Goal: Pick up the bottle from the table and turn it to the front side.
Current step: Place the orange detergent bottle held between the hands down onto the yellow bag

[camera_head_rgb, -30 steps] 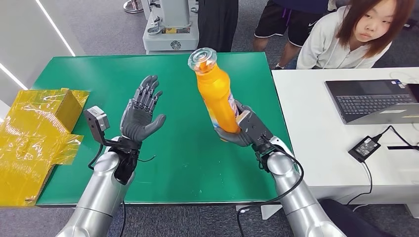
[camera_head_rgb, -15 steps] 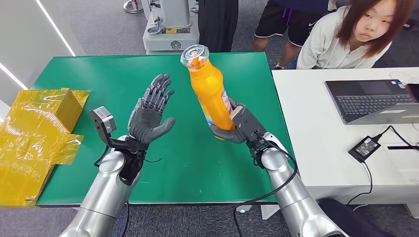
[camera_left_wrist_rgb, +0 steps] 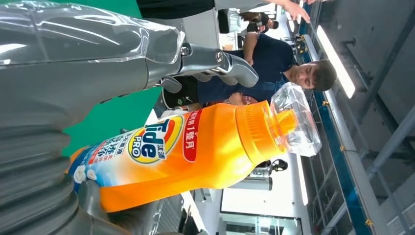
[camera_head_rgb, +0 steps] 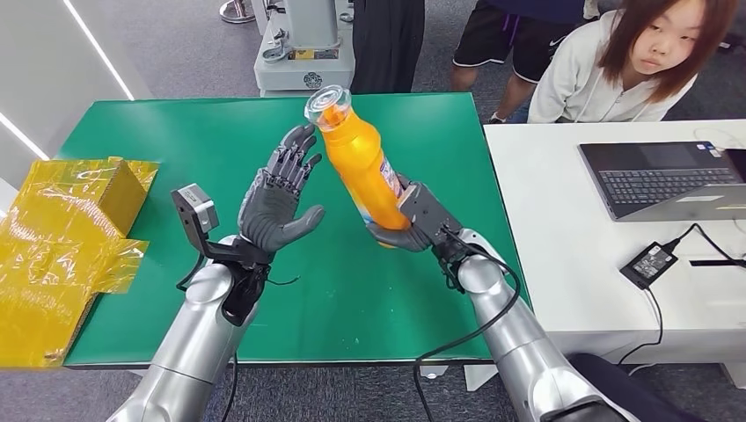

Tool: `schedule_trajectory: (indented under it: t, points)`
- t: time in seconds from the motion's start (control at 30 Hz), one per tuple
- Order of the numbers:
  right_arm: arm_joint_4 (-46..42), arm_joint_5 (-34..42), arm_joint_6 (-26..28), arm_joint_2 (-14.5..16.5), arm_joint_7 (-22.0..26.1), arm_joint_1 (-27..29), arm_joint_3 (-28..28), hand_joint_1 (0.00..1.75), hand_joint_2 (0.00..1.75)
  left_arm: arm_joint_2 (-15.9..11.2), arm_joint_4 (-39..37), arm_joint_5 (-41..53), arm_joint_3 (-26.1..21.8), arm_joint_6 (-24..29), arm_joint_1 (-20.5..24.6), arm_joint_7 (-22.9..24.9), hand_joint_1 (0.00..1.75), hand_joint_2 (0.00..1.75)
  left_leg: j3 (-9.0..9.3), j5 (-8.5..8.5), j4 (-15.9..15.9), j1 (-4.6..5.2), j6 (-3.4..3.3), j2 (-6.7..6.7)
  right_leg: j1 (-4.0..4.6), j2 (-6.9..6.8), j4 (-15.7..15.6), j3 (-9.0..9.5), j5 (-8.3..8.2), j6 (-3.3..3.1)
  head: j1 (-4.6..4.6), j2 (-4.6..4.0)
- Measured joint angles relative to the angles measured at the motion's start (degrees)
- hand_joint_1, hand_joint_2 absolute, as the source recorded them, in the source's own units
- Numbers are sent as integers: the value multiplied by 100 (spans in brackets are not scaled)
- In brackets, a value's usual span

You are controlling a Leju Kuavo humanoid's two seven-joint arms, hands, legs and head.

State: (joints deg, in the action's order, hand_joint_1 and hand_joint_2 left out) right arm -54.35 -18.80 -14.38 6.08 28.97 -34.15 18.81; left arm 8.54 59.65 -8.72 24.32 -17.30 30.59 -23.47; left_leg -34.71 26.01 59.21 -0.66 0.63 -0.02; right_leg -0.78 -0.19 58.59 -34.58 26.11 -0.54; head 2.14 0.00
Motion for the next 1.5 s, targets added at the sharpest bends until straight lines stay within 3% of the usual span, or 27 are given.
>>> schedule_trajectory:
  t: [0.37, 1.0, 1.5]
  points:
    - [130, -145, -338, 48, 134, -196, 160, 175, 175, -30, -121, -274, -49, 316, 172, 102, 0, 175, 0, 0, 0, 0, 0, 0, 0, 0, 2, 0, 0, 0, 1, 0]
    - [12, -216, -717, 148, 43, -432, 686, 175, 175, -75, -1349, -997, -429, 244, 633, 392, 0, 175, 1, -1, 0, -1, 1, 1, 0, 3, 3, 0, -2, -3, 1, 0]
    - [147, 26, -594, 187, -134, -442, 864, 175, 175, -99, -1399, -858, -452, 291, 604, 494, 0, 175, 0, -1, 0, 0, 1, 1, 0, 3, 2, -1, -2, -3, 1, 0]
